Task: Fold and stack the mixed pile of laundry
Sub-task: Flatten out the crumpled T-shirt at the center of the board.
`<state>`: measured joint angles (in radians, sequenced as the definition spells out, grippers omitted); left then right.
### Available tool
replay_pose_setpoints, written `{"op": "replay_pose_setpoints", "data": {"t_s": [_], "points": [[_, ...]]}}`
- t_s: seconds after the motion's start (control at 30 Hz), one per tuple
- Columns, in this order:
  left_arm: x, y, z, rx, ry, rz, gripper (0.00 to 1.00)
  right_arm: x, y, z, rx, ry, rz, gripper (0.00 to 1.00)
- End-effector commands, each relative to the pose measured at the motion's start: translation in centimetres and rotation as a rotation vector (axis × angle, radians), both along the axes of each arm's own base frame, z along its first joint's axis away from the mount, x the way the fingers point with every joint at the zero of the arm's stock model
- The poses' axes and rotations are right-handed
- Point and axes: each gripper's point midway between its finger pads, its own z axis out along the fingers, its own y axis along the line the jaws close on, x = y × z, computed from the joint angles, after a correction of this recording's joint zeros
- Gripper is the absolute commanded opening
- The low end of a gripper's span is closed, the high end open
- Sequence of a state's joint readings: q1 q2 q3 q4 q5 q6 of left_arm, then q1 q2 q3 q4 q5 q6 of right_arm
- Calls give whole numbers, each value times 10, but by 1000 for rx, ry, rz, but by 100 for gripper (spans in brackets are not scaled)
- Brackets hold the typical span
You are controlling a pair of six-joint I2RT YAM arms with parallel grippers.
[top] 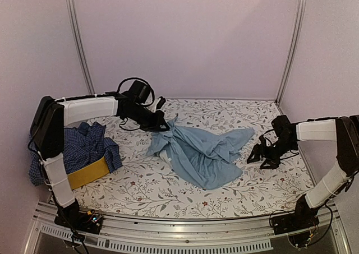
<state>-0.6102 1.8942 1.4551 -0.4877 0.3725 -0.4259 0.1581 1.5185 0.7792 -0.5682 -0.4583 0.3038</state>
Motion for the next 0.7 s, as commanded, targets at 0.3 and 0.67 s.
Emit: {"op": "replay_pose_setpoints", "data": {"t_s": [0.3,0.67], "points": [[-2,21,-23,-167,149,87,0,-8,84,-22,91,60,235,74],[3,49,-15,-202,140,137,3,-41,108,-55,70,184,297,9]]}}
